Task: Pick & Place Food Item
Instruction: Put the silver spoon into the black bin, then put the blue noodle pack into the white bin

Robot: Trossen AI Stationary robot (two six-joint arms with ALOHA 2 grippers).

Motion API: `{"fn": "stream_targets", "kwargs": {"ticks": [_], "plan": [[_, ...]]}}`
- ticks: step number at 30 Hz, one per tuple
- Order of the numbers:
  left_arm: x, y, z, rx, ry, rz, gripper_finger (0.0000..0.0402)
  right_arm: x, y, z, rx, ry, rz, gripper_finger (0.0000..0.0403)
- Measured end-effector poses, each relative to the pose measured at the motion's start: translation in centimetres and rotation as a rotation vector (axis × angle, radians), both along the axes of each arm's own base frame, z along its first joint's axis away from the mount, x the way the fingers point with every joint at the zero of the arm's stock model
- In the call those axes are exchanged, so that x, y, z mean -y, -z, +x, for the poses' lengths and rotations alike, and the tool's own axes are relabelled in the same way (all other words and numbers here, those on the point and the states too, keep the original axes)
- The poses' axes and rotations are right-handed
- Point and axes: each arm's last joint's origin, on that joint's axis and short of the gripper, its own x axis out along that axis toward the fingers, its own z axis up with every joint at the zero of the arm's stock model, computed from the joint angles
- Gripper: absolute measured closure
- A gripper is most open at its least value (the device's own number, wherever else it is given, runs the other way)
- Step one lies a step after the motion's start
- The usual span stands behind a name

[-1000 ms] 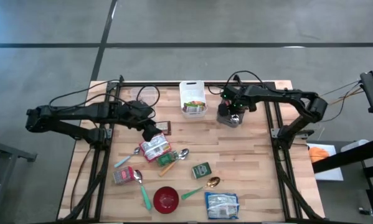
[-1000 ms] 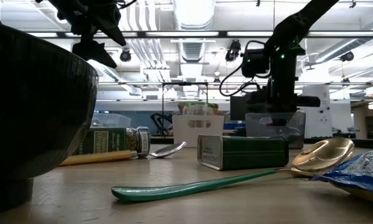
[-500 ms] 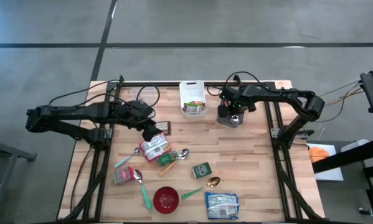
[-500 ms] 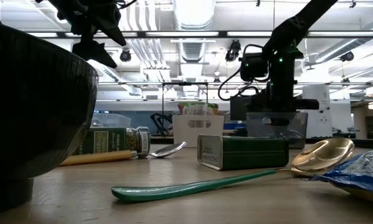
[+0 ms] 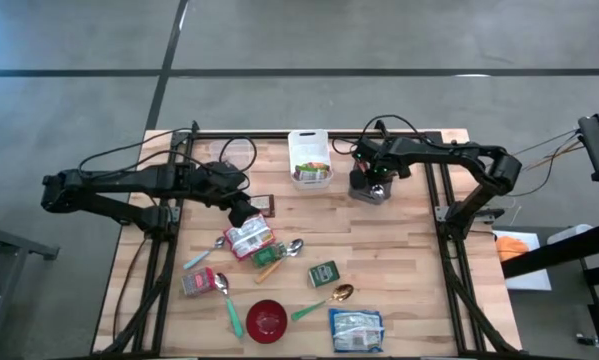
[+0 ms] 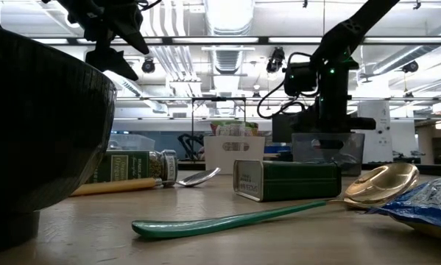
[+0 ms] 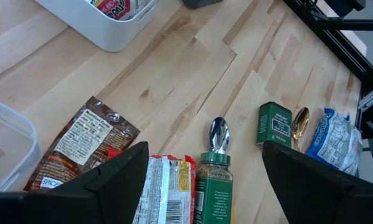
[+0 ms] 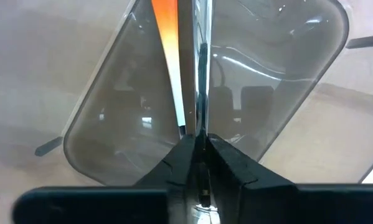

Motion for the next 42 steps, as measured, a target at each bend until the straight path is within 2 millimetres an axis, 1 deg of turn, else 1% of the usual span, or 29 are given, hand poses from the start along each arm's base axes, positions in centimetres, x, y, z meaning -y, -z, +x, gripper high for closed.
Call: {"fn": "stream_targets", "kwargs": {"ticks": [7, 11, 14, 17, 19, 22, 27, 30, 33, 37, 40, 42], "plan": [[0.0, 0.0, 0.0, 0.000, 0.000, 0.000, 0.0083, 0.0, 0.0, 0.0, 0.001, -0.009, 0.004, 0.0241], [0.0, 0.0, 0.0, 0.000, 0.000, 0.000, 0.0083, 0.0, 0.0, 0.0, 0.004, -0.015, 0.007, 0.0196], [0.0, 0.0, 0.0, 0.000, 0.000, 0.000, 0.0083, -0.1, -0.4, -0.1, 0.019, -0.016, 0.006, 0.0171], [0.0, 0.0, 0.0, 0.000, 0.000, 0.000, 0.0083, -0.3, -1.1, -0.2, 0.049, -0.021, 0.002, 0.0155], [0.0, 0.0, 0.0, 0.000, 0.000, 0.000, 0.0083, -0.7, -2.0, -0.4, 0.071, -0.029, -0.012, 0.0148], [0.0, 0.0, 0.0, 0.000, 0.000, 0.000, 0.0083, -1.7, -3.7, -0.9, 0.120, -0.055, -0.030, 0.0145], [0.0, 0.0, 0.0, -0.004, 0.005, -0.005, 0.0083, -4.8, -7.0, -2.1, 0.218, -0.090, 0.004, 0.0145], [0.0, 0.0, 0.0, -0.004, 0.007, -0.007, 0.0083, -7.2, -8.6, -3.1, 0.276, -0.076, 0.057, 0.0145], [0.0, 0.1, -0.1, -0.007, 0.009, -0.009, 0.0083, -9.8, -9.9, -3.6, 0.340, -0.127, 0.094, 0.0145], [0.0, 0.1, -0.1, -0.007, 0.010, -0.009, 0.0083, -13.4, -10.6, -3.7, 0.371, -0.313, 0.116, 0.0145], [0.1, 0.1, -0.1, -0.008, 0.016, -0.004, 0.0083, -16.1, -10.5, -3.3, 0.364, -0.497, 0.107, 0.0145], [0.1, 0.1, -0.1, -0.008, 0.032, -0.008, 0.0083, -17.7, -10.1, -2.9, 0.356, -0.586, 0.120, 0.0145]]}}
